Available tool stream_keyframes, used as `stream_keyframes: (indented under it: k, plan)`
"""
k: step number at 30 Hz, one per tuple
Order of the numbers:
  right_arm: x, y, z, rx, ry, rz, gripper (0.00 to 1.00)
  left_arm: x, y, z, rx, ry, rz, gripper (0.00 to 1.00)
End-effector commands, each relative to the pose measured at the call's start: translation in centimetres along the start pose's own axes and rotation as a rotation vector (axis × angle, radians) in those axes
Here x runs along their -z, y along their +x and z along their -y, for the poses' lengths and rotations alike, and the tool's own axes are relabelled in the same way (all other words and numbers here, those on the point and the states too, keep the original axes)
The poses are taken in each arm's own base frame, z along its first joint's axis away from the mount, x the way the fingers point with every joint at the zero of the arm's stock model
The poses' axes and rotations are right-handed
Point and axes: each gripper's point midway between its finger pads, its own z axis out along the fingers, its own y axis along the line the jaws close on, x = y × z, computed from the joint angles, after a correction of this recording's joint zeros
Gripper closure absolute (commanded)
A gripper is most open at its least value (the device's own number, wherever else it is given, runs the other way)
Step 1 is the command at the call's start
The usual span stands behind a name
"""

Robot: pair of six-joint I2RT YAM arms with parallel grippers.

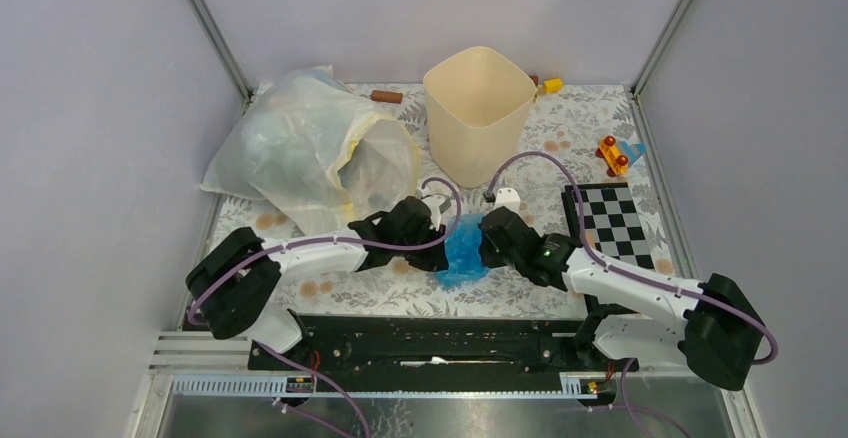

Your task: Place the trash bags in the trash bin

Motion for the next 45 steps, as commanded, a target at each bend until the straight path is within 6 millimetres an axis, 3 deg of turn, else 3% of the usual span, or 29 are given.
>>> stream_keyframes:
  k: [1,4,7,11,15,20,22,26,30,34,38,42,45]
  plan:
    - [1.3,-1.2,0.7,-0.015,0.015,0.058,1.0,0.0,-2.0,-1.2,-0.009,-0.081,0.107,0.91]
    - [2.4,-2.3,2.8,-0.047,0.106,0.128,1.0,0.8,-2.5,-3.5,0.007,-0.217,0.143,1.0]
    - [4.0,-3.6,4.9,-0.094,0.197,0.214,1.0,2.1,-2.8,-5.0,0.013,-0.308,0.175,1.0]
    - [5.9,-4.9,7.1,-0.153,0.266,0.319,1.0,3.6,-3.1,-5.9,0.019,-0.36,0.217,0.99]
    - [6.2,-5.0,7.8,-0.152,0.288,0.336,0.99,4.5,-3.1,-6.6,0.018,-0.398,0.229,0.99]
    - [5.8,-5.0,5.5,-0.081,0.179,0.282,1.0,5.1,-3.5,-4.3,-0.025,-0.281,0.234,0.96]
    - [6.0,-5.5,4.4,-0.052,0.132,0.278,1.0,5.5,-3.8,-2.8,-0.051,-0.212,0.241,0.89]
    - [7.4,-7.4,2.2,0.016,0.021,0.312,1.0,7.1,-4.8,-0.4,-0.101,-0.104,0.291,0.49]
    - [9.6,-8.9,-1.4,0.149,-0.173,0.33,1.0,9.4,-6.2,0.2,-0.117,-0.097,0.386,0.26]
    - [11.6,-8.9,-4.5,0.263,-0.356,0.316,1.0,11.2,-7.5,0.4,-0.17,-0.115,0.448,0.23]
    - [12.6,-9.1,-5.7,0.288,-0.424,0.311,1.0,11.3,-8.3,0.8,-0.222,-0.103,0.473,0.22]
    - [12.8,-9.4,-5.7,0.286,-0.416,0.31,1.0,11.3,-8.0,4.1,-0.298,0.084,0.486,0.07]
    - [12.5,-9.1,-5.8,0.293,-0.414,0.29,1.0,12.0,-8.0,6.3,-0.334,0.21,0.536,0.04]
